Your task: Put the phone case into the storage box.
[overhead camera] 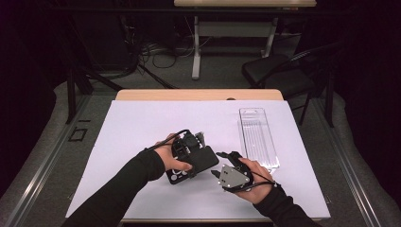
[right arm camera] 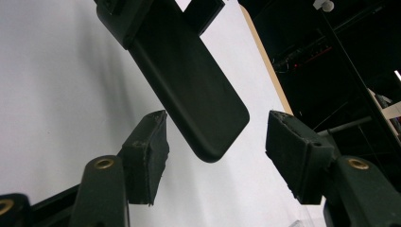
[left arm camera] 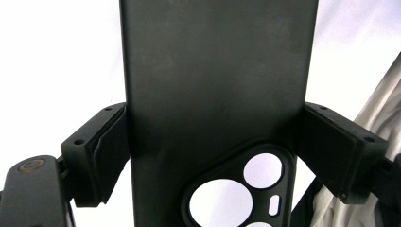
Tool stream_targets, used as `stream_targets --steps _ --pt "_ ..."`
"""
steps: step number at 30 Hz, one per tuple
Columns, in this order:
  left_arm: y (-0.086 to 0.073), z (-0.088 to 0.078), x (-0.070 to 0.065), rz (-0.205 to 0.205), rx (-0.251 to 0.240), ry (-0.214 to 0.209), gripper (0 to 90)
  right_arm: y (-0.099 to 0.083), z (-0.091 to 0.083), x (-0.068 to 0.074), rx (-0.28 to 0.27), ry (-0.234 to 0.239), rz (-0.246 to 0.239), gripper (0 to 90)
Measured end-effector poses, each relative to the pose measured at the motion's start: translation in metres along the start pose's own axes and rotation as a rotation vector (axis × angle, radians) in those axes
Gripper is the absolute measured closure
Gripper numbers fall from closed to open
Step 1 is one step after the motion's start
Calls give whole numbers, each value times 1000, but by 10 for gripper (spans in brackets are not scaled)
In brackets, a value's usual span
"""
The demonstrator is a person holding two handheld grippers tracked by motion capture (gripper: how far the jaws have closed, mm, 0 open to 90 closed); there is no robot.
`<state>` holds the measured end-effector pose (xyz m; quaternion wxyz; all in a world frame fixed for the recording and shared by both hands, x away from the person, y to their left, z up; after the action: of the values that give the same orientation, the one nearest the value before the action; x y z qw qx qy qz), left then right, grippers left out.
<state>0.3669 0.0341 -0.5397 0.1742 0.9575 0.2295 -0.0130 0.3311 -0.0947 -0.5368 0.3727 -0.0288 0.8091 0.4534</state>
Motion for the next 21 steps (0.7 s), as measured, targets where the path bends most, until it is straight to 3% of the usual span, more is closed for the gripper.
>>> stream_targets --steps 6,8,10,13,20,21 --pt "0 0 0 -2 -3 0 145 -1 0 1 8 -8 -36 399" --pt "0 0 0 -1 0 -1 145 2 2 1 -26 -3 -77 389" --pt "0 0 0 -2 1 -2 145 2 1 1 -30 -5 -89 392" --pt "0 0 -1 -1 1 -1 145 0 1 4 -2 -5 -55 392" --pt "0 0 -3 4 -1 -4 145 -2 2 3 18 1 -75 405" --pt "0 0 -4 4 2 -6 145 -2 2 4 21 -4 -56 405"
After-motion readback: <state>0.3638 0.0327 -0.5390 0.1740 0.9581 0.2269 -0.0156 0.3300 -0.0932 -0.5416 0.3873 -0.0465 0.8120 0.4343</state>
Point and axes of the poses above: each handheld gripper's, and its own axes: z roughly forward along the jaws, y roughly out of its top, x roughly to its left, the point moved 8 cm from there along z, roughly forward along the jaws, and after that the axes turned 14 degrees about -x, right-handed, at the moved point
